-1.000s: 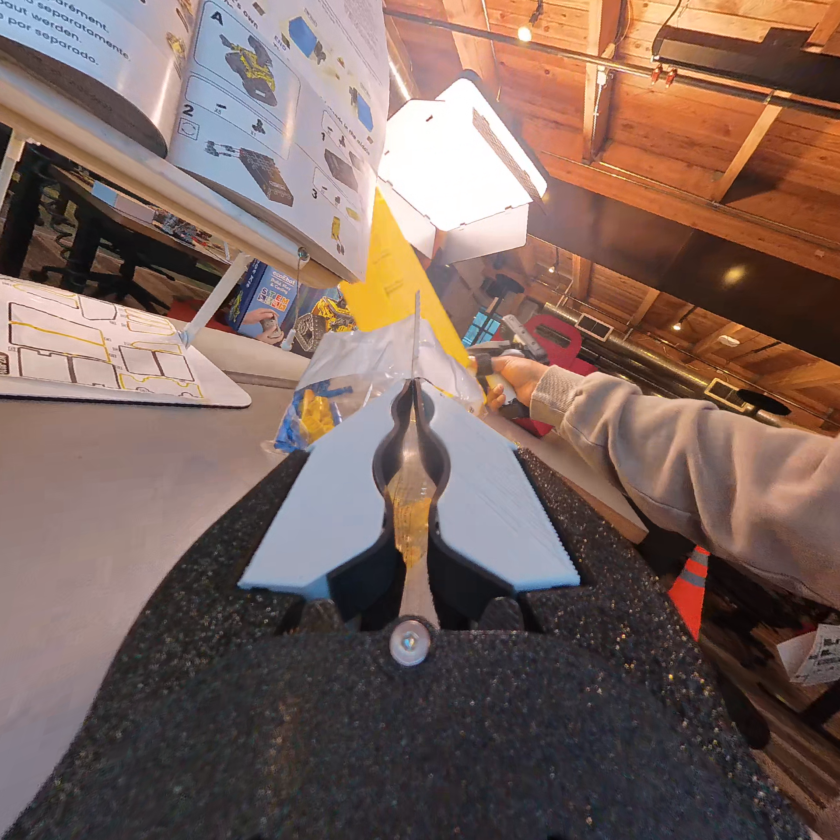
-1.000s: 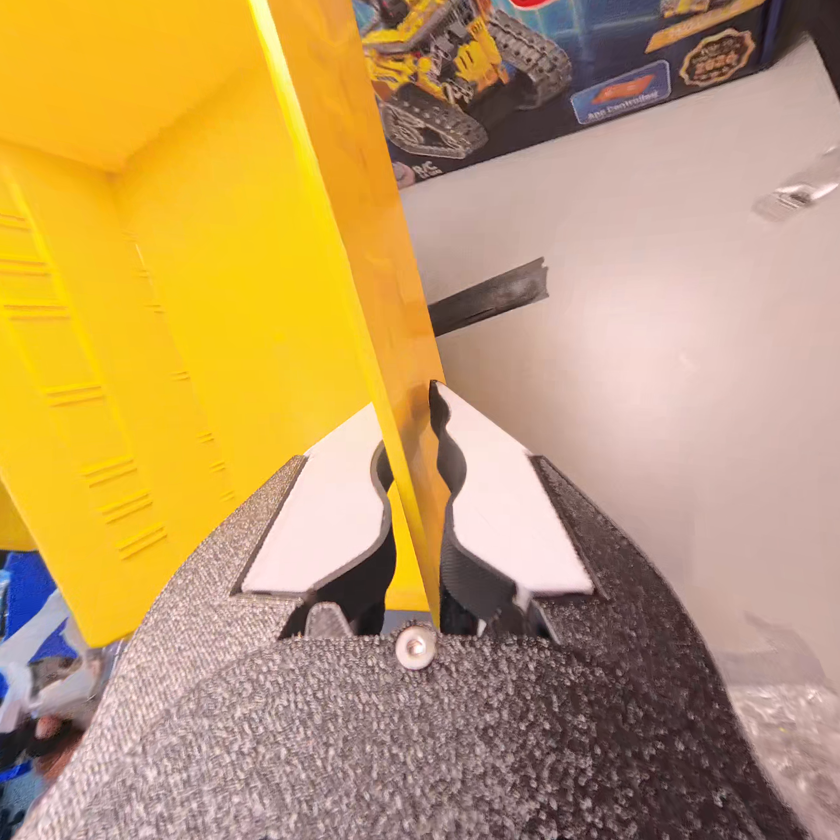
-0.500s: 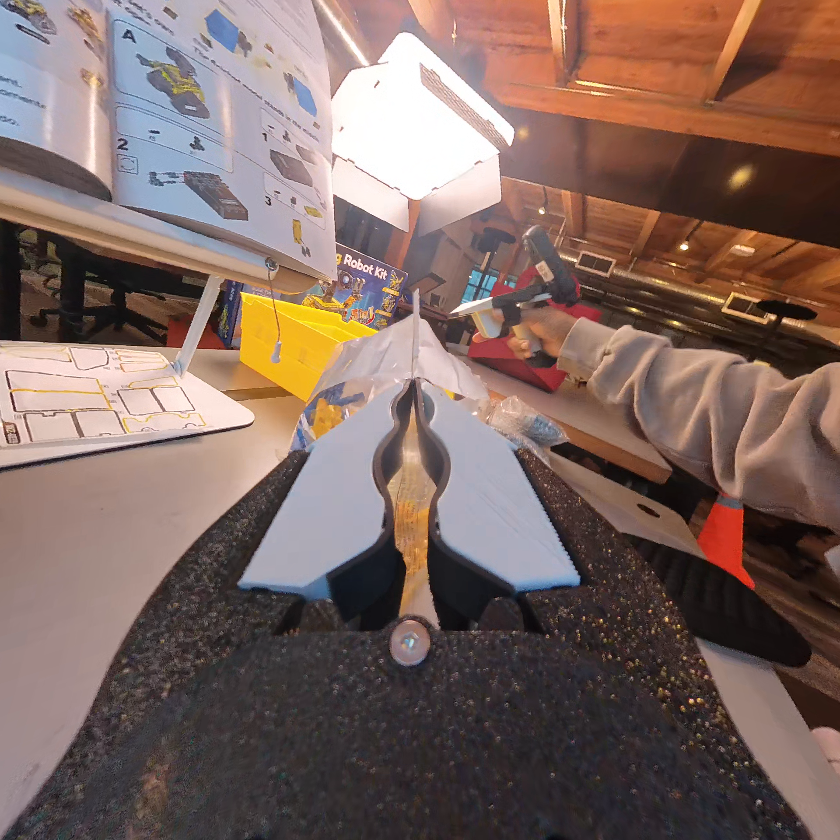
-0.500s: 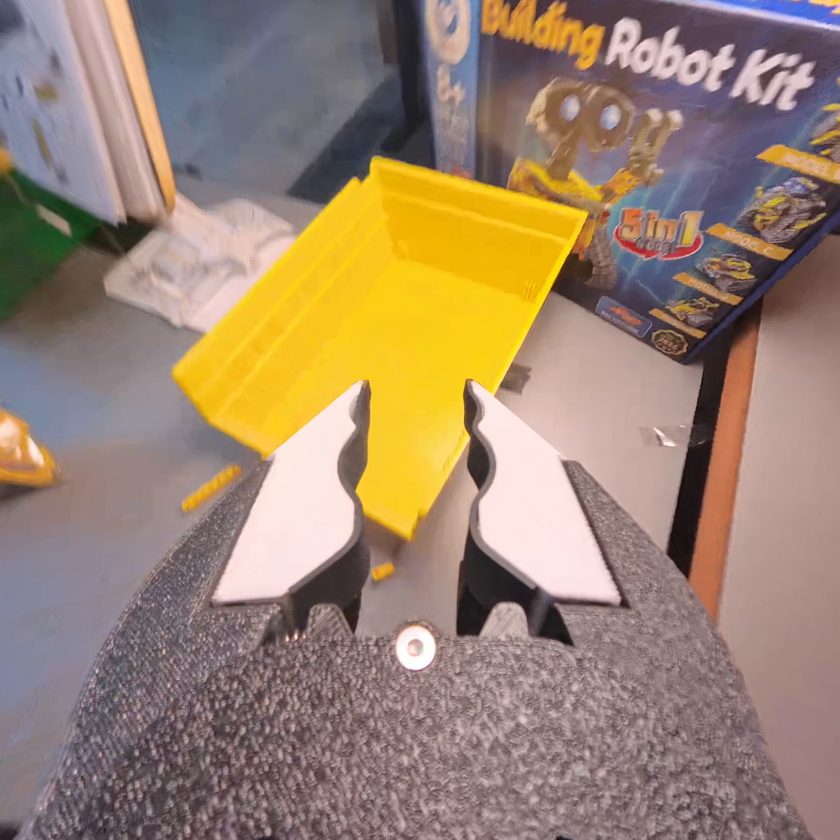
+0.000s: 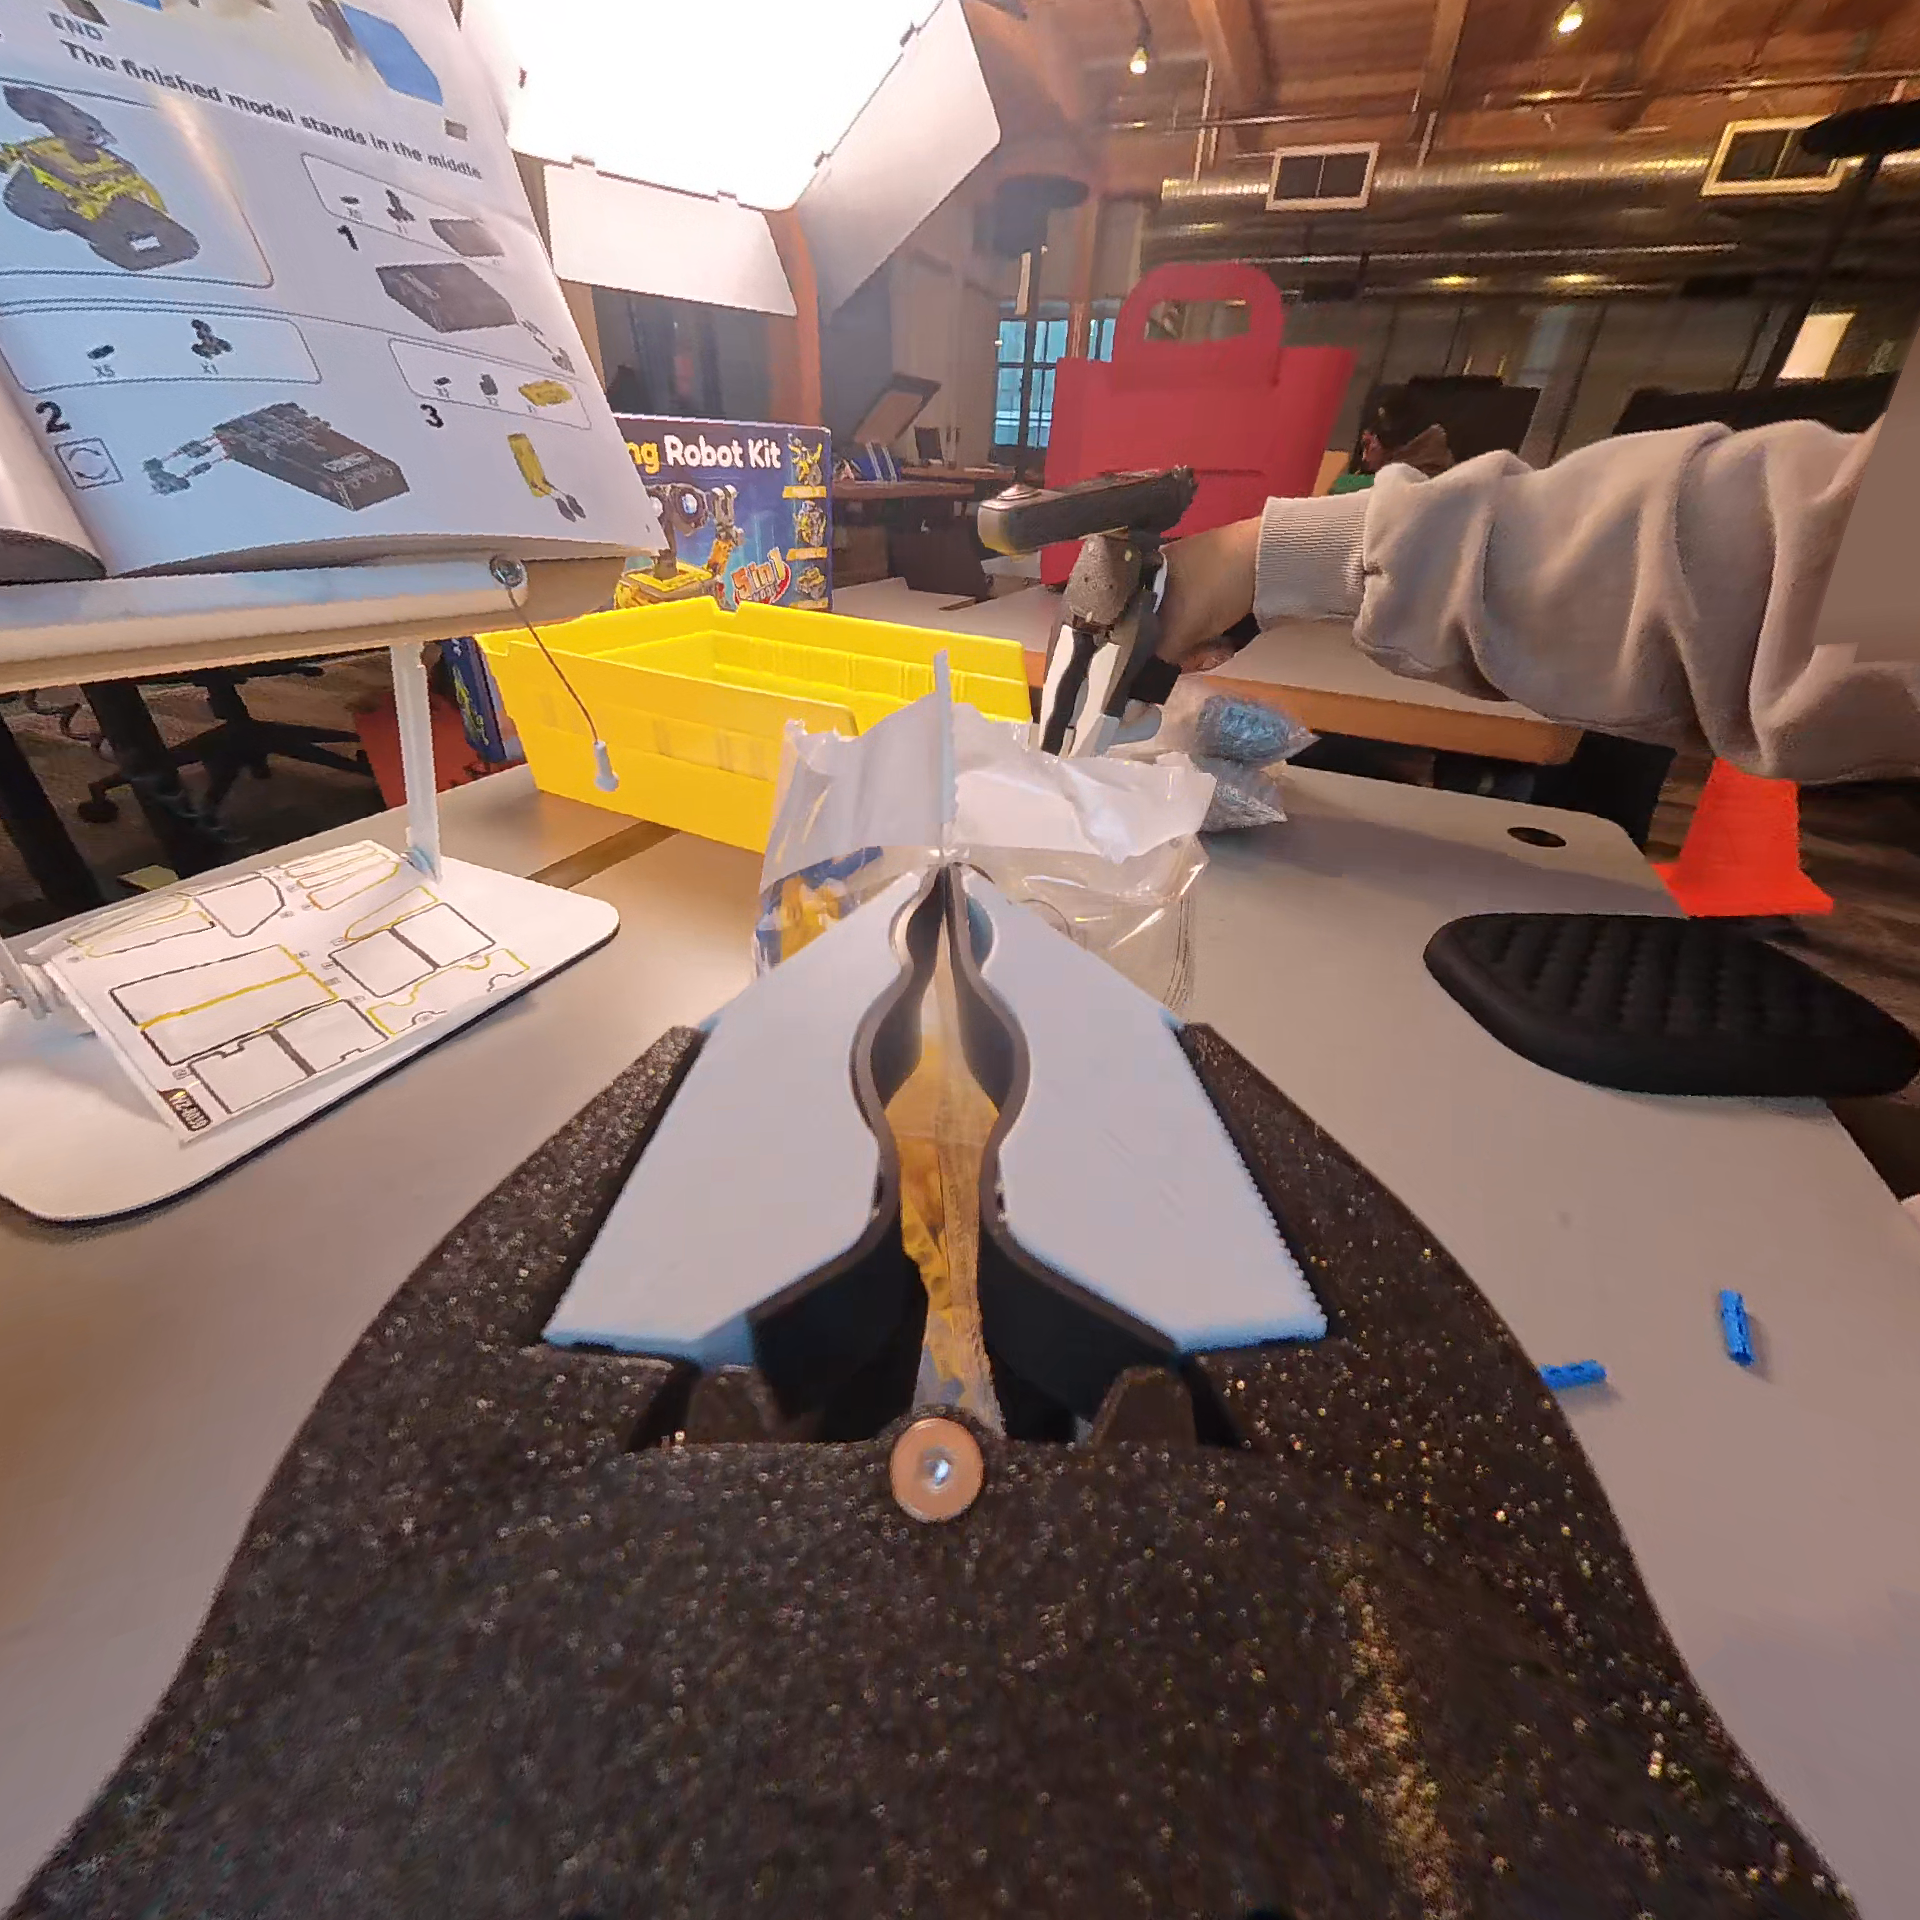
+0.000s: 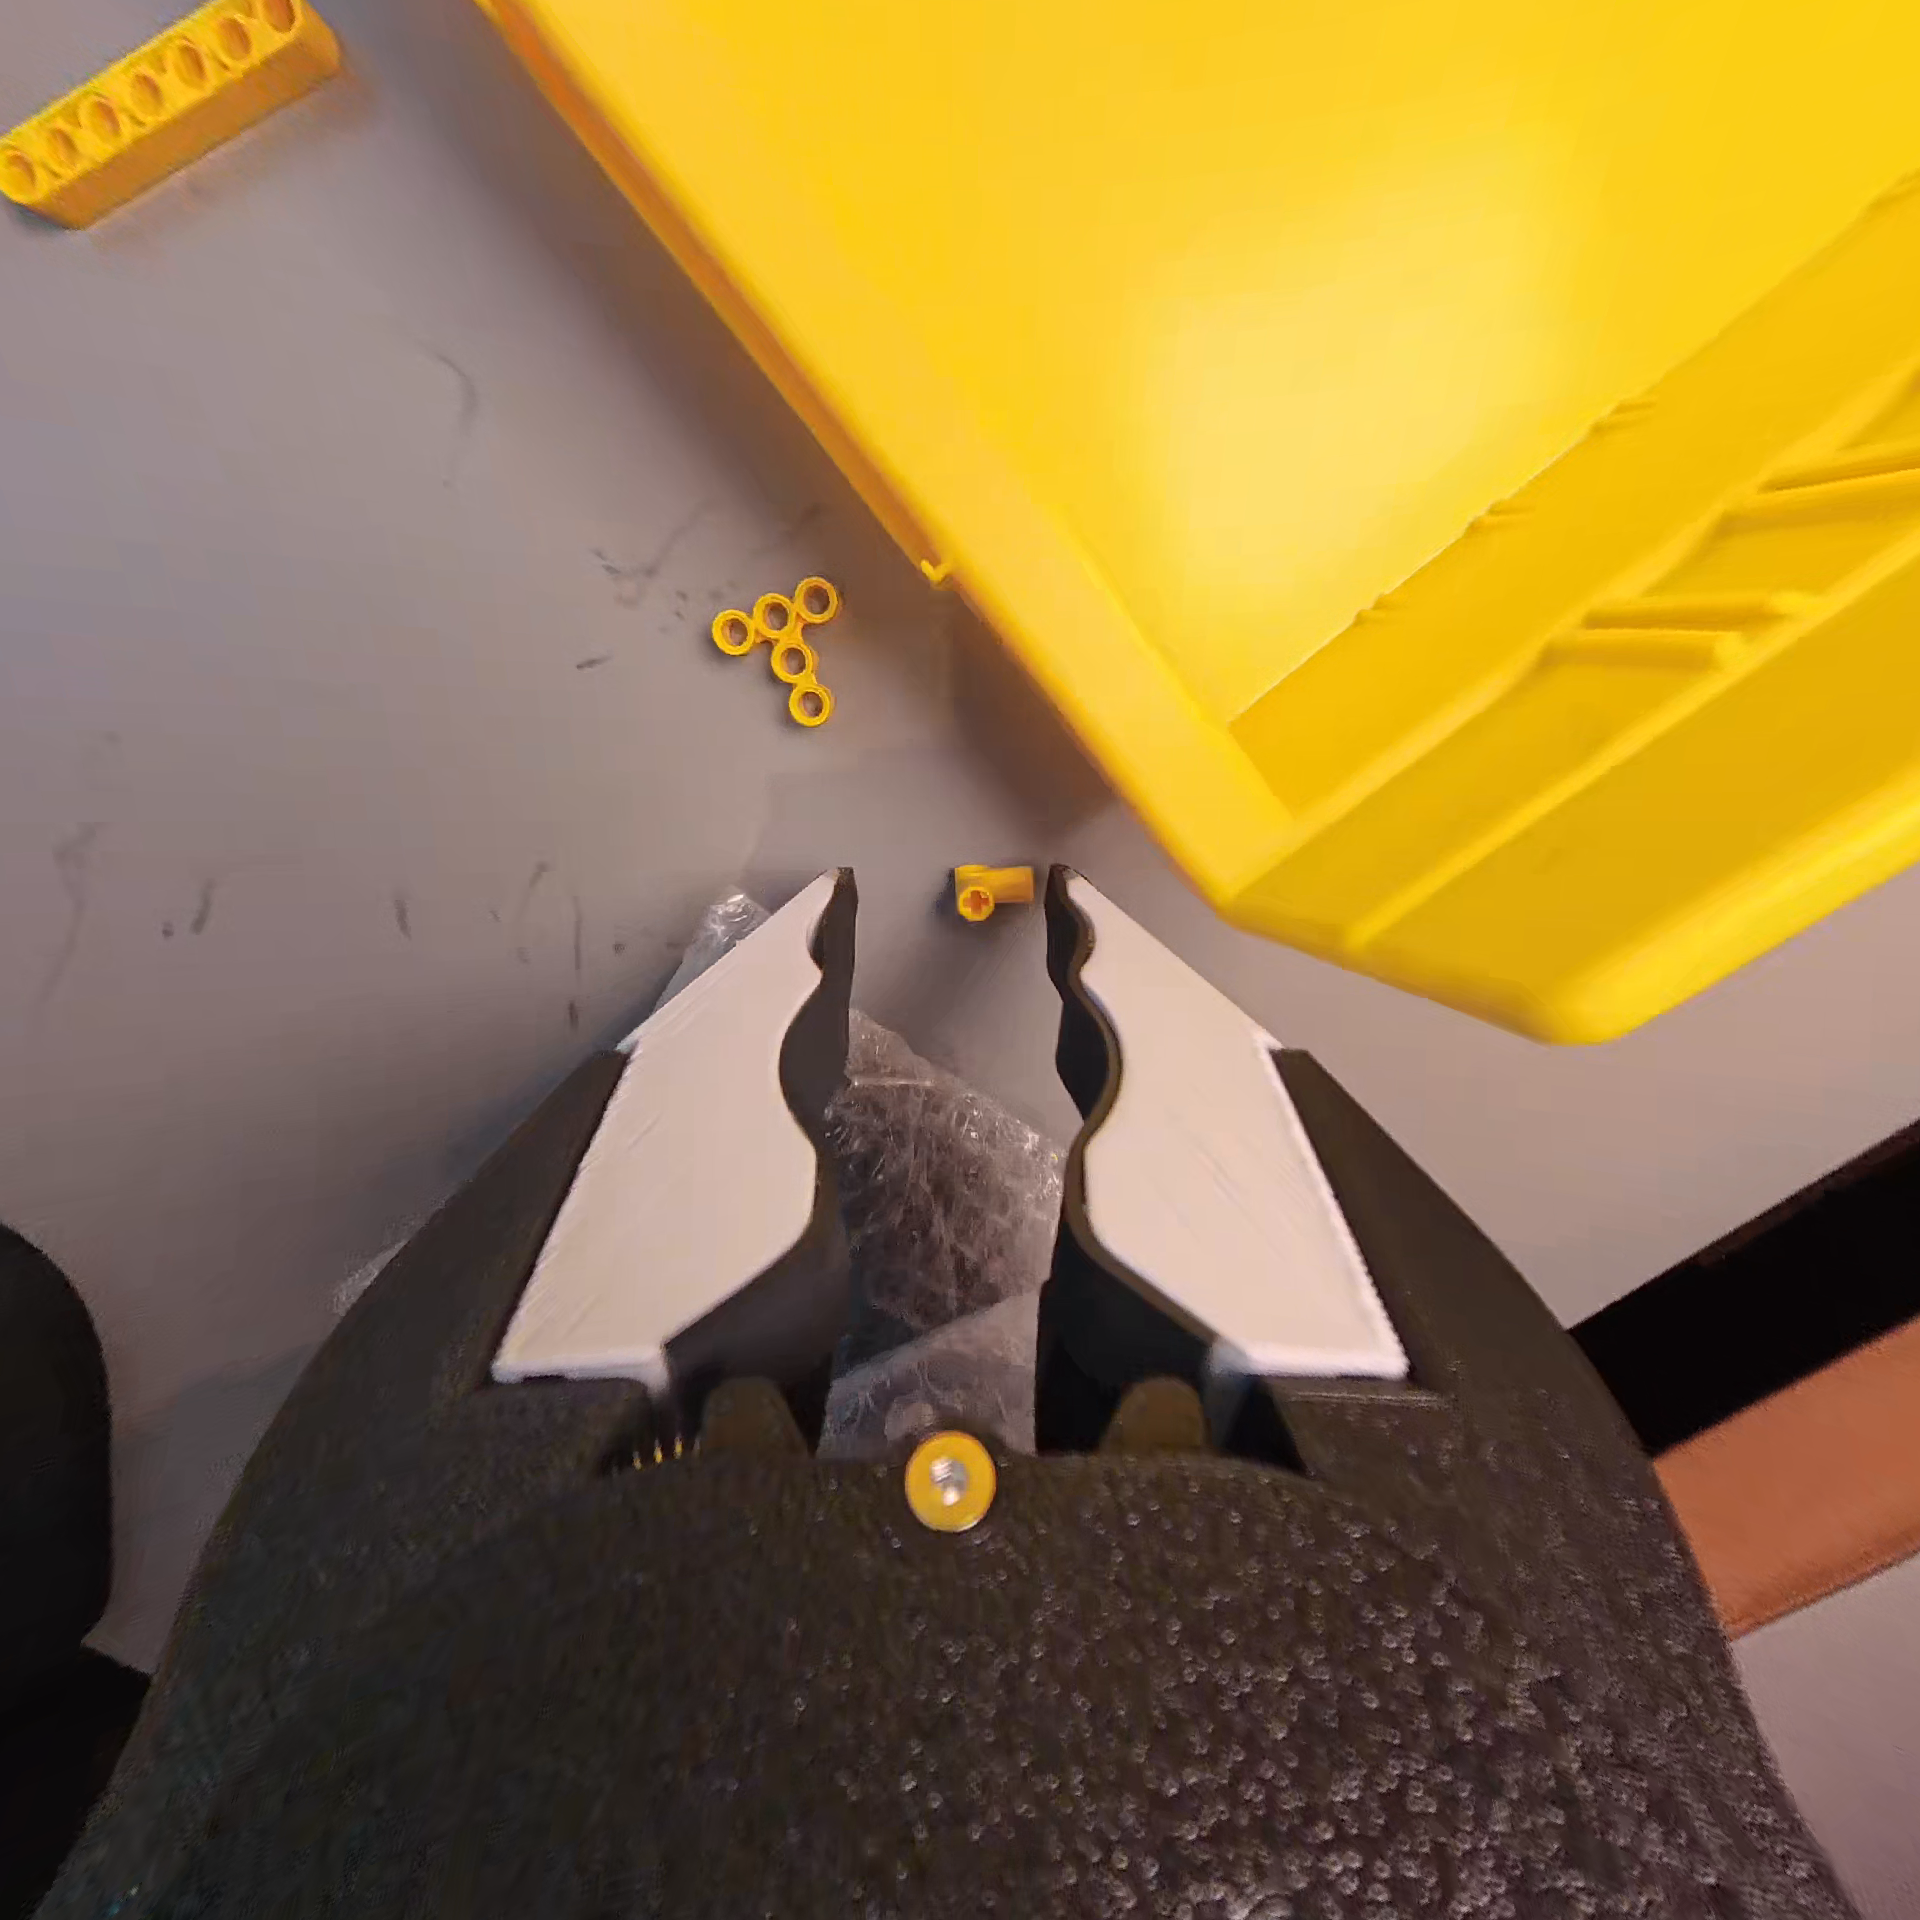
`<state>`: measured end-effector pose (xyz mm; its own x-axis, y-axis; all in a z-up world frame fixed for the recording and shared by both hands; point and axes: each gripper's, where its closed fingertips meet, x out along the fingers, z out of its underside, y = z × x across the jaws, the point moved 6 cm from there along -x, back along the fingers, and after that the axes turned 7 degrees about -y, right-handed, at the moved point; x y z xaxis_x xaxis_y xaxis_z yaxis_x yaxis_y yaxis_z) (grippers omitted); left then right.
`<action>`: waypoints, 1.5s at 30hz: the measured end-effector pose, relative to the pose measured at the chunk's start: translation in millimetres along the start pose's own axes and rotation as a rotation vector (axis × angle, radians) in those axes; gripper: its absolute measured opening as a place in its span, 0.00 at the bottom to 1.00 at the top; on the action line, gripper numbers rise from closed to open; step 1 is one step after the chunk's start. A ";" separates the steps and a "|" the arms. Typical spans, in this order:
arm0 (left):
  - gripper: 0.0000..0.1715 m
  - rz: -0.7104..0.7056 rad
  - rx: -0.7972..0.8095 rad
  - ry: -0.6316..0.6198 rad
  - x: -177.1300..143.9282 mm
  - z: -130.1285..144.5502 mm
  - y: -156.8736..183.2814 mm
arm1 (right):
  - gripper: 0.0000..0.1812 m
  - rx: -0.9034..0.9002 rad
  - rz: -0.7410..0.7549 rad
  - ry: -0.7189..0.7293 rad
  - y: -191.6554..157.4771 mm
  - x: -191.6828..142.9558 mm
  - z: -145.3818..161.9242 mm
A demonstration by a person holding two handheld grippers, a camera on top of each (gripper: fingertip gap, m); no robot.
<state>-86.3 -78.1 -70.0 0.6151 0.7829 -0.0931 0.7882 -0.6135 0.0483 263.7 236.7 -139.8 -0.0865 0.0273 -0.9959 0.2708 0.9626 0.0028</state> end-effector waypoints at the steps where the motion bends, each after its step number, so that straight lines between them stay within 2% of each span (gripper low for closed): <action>1: 0.00 0.000 0.002 -0.005 -1.8 1.3 0.3 | 0.19 0.010 -0.024 -0.023 1.2 5.6 0.7; 4: 0.00 0.004 0.002 -0.011 -3.7 3.3 0.4 | 0.12 0.030 -0.033 -0.020 6.4 13.1 -1.6; 6: 0.00 0.011 0.004 -0.012 -3.3 3.4 0.8 | 0.00 0.004 -0.052 -0.029 3.1 14.0 0.0; 9: 0.00 0.017 0.008 -0.019 -2.8 4.6 1.5 | 0.00 -0.048 0.001 -0.017 1.0 5.5 3.1; 13: 0.00 0.030 0.005 -0.025 -1.1 6.0 2.4 | 0.00 -0.093 0.068 0.117 -10.2 -37.0 -2.0; 16: 0.00 0.043 0.004 -0.031 1.4 7.1 4.4 | 0.00 -0.099 0.150 0.106 -8.1 -53.6 -0.1; 17: 0.00 0.047 0.007 -0.034 2.3 7.3 5.6 | 0.01 -0.092 0.152 0.068 -6.3 -49.8 2.6; 19: 0.00 0.051 0.017 -0.040 3.8 7.5 8.6 | 0.11 -0.073 0.161 -0.034 0.7 -31.6 9.8; 21: 0.00 0.051 0.026 -0.041 3.6 7.3 11.2 | 0.12 -0.063 0.158 -0.097 8.1 -11.2 15.2; 25: 0.00 0.045 0.035 -0.043 3.1 7.6 11.5 | 0.04 -0.036 0.081 -0.066 8.0 5.4 12.2; 29: 0.00 0.058 0.032 -0.043 2.9 7.7 12.1 | 0.03 -0.089 0.078 -0.043 -5.0 -13.5 10.1; 32: 0.00 0.103 0.032 -0.046 3.7 8.0 15.4 | 0.03 -0.206 0.075 0.137 -49.3 -61.1 -16.3; 35: 0.00 0.168 0.032 -0.046 4.9 7.9 20.2 | 0.03 -0.377 -0.036 0.431 -129.2 -116.1 -58.1; 38: 0.00 0.236 0.050 -0.045 4.6 8.5 27.9 | 0.03 -0.552 -0.159 0.636 -209.8 -150.4 -90.6; 41: 0.00 0.267 0.077 -0.043 2.4 9.5 33.6 | 0.03 -0.686 -0.215 0.697 -264.6 -154.2 -113.6; 45: 0.00 0.285 0.100 -0.052 1.1 9.9 36.6 | 0.05 -0.760 -0.164 0.622 -294.4 -121.6 -141.6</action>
<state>-57.0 -100.8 -78.2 0.8071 0.5733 -0.1411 0.5769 -0.8166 -0.0185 58.7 -11.8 -6.7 -0.6140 -0.1947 -0.7649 -0.4565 0.8782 0.1429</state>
